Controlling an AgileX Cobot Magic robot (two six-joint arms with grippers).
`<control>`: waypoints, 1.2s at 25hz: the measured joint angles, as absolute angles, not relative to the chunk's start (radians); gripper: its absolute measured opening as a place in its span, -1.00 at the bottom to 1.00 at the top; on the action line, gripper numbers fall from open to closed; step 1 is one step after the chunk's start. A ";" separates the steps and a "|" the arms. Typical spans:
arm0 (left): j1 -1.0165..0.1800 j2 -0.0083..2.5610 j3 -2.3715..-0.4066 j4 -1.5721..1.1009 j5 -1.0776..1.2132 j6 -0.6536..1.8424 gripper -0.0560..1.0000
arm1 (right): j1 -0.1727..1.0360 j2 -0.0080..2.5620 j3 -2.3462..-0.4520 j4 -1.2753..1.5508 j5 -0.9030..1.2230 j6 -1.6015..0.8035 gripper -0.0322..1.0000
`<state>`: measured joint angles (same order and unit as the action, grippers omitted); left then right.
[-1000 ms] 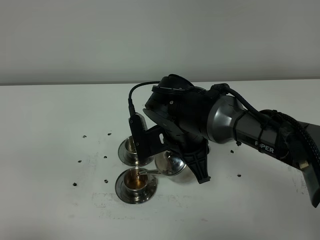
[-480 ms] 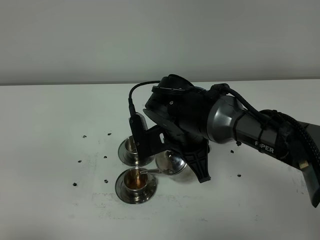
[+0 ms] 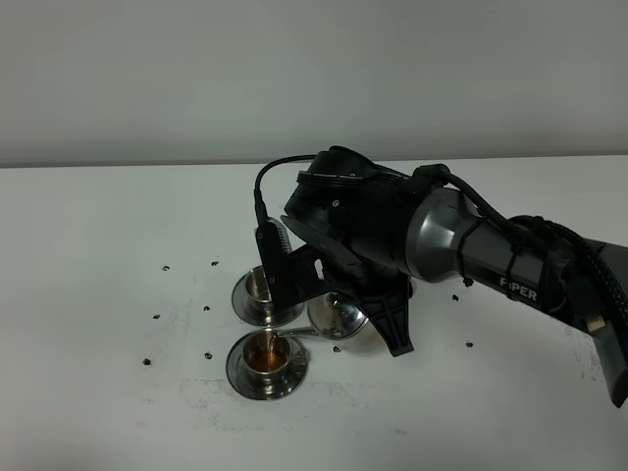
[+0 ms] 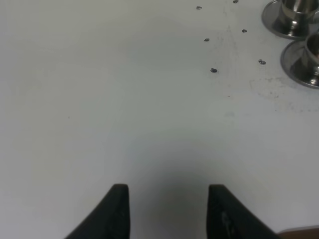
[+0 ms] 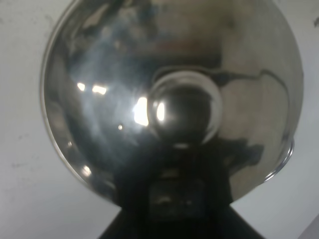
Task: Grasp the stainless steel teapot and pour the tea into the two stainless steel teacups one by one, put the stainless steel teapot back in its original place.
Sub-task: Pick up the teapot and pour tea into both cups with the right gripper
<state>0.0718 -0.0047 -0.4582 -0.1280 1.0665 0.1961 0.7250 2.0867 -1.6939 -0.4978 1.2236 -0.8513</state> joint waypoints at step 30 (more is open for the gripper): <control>0.072 -0.005 -0.458 -0.128 1.066 0.196 -0.17 | 0.740 2.076 -1.645 -0.518 1.221 -0.798 -0.58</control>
<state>0.0718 -0.0047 -0.4582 -0.1276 1.0665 0.1961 0.7403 2.0760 -1.6450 -0.5181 1.2215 -0.7975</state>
